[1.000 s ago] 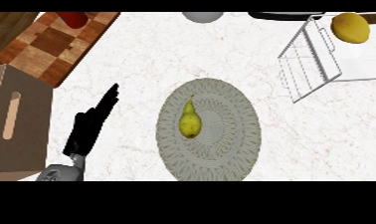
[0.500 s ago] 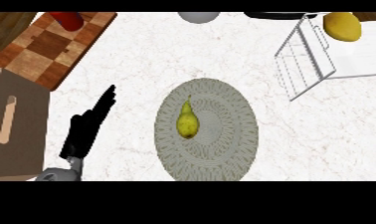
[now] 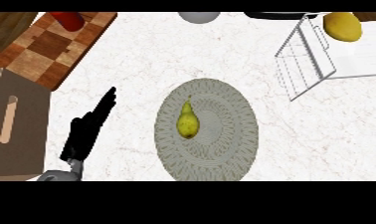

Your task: Pick the lemon from the placemat and place it in the tiered shelf

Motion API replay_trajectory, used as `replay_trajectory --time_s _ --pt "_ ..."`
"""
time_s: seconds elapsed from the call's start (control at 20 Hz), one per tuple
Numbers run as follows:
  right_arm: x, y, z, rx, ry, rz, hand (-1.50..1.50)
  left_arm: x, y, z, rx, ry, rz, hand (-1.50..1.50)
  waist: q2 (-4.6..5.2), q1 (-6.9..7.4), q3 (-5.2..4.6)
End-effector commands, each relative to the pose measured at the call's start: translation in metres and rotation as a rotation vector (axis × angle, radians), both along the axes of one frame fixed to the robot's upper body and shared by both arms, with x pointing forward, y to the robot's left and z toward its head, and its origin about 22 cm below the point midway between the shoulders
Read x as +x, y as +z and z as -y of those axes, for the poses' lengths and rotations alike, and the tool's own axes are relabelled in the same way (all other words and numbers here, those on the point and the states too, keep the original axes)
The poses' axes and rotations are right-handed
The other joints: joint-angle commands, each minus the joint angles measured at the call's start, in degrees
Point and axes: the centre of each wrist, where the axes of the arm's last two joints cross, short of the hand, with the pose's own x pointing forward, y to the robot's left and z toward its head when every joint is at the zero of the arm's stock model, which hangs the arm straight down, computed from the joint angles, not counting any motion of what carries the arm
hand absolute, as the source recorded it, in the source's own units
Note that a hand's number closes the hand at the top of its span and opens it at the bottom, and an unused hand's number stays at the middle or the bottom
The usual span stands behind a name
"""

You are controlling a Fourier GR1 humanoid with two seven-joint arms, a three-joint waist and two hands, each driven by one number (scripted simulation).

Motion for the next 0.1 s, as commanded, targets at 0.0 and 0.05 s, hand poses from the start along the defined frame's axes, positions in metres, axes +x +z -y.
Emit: replay_trajectory --time_s 0.0,0.05 --pt "-0.0175 0.0075 0.0068 -0.032 0.013 -0.044 -1.5 -0.0006 0.0019 -0.0025 0.008 -0.004 0.001 0.0 0.05 0.56 0.0" --pt "-0.0188 0.0031 0.0072 -0.036 0.014 -0.065 -1.5 0.0025 0.0016 0.0055 0.01 -0.005 0.0 0.0 0.11 0.42 0.02"
